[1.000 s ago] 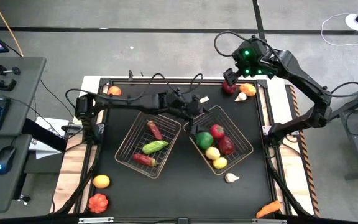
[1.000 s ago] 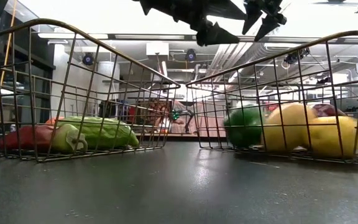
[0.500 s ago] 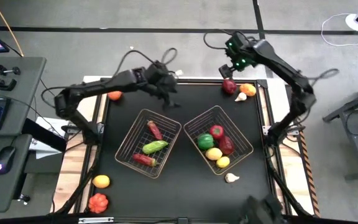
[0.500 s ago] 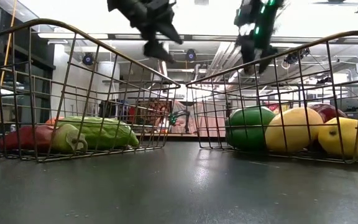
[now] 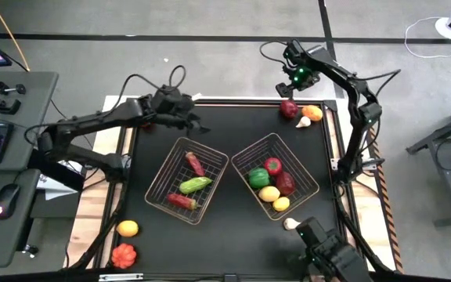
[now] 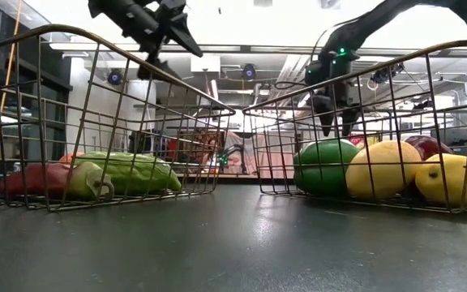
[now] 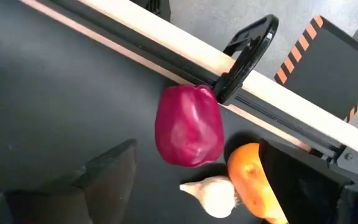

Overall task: Sort produce into baskets
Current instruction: Put the apple into the right basket

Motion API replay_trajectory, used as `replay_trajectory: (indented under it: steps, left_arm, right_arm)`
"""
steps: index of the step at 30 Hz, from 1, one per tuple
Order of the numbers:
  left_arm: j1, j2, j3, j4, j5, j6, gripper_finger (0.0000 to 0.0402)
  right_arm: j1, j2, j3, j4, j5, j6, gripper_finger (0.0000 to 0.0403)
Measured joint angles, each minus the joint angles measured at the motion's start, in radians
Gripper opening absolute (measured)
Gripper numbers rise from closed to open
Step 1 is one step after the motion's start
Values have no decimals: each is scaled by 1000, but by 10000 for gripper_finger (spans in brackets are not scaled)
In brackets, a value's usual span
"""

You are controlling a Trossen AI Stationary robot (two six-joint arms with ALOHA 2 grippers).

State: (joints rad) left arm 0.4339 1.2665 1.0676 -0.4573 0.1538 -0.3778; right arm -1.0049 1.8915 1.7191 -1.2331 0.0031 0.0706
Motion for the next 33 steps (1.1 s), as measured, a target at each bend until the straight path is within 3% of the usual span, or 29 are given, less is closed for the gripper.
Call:
replay_trajectory:
  steps: [5, 14, 23, 30, 33]
  left_arm:
    - [0, -46, -33, 0, -50, -40, 400]
    - [16, -107, -42, 5, -169, -5, 400]
    - [75, -107, -42, 29, -156, -8, 400]
    - [74, -107, -42, -1, -120, -25, 400]
    - [74, -108, -42, -21, -116, -38, 400]
  right_arm:
    - [24, -13, -57, 21, -8, -54, 329]
    - [-19, -209, -417, 217, -5, -26, 329]
    - [-1, -254, -403, 307, -13, -61, 333]
    - [4, -172, -403, 318, -19, -76, 392]
    - [4, -150, -403, 340, 4, -74, 387]
